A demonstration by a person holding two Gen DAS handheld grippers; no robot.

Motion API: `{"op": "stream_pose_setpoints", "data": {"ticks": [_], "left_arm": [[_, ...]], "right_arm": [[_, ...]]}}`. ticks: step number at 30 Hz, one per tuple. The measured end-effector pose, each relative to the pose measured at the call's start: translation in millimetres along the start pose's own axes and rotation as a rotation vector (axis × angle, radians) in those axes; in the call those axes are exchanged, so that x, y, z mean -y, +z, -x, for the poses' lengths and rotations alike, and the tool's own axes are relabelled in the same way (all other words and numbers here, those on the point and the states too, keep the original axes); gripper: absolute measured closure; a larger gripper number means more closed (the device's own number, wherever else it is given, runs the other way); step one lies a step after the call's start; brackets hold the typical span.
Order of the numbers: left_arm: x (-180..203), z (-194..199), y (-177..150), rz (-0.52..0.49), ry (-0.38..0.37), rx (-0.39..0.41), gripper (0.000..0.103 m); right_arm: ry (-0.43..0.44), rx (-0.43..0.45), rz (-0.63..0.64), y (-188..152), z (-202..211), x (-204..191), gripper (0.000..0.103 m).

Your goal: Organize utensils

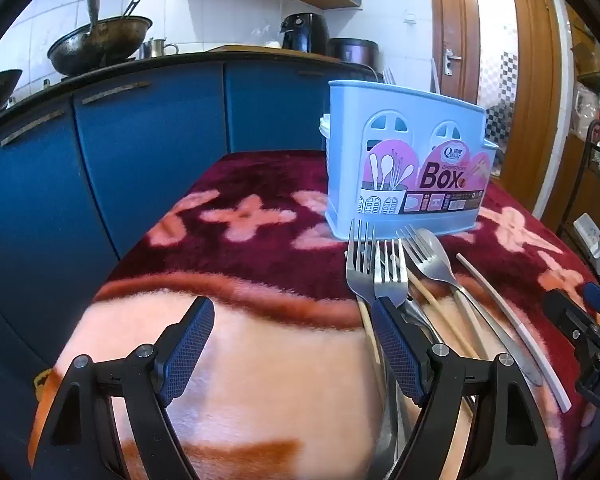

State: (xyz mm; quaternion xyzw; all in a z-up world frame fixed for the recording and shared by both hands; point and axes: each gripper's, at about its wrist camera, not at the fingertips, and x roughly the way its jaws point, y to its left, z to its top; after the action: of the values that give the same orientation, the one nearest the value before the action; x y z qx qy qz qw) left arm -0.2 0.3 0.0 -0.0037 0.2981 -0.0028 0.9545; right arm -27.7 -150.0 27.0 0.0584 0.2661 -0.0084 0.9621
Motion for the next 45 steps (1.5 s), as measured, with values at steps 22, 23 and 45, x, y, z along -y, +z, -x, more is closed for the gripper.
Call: {"op": "stream_pose_setpoints", "data": {"ticks": [22,23,45], "left_arm": [[-5,9,0,0.02,-0.006,0.043,0.021],[-5,9,-1,0.02,-0.006,0.045,0.021],[-5,16,-3,0.024,-0.001,0.092,0.021]], "right_arm": [[-0.003,0.018,-0.004,0,3,2,0.0],[-0.004,0.02,-0.004,0,2,1,0.0],[-0.01,0.068,-0.004,-2,10,-2,0.0]]}}
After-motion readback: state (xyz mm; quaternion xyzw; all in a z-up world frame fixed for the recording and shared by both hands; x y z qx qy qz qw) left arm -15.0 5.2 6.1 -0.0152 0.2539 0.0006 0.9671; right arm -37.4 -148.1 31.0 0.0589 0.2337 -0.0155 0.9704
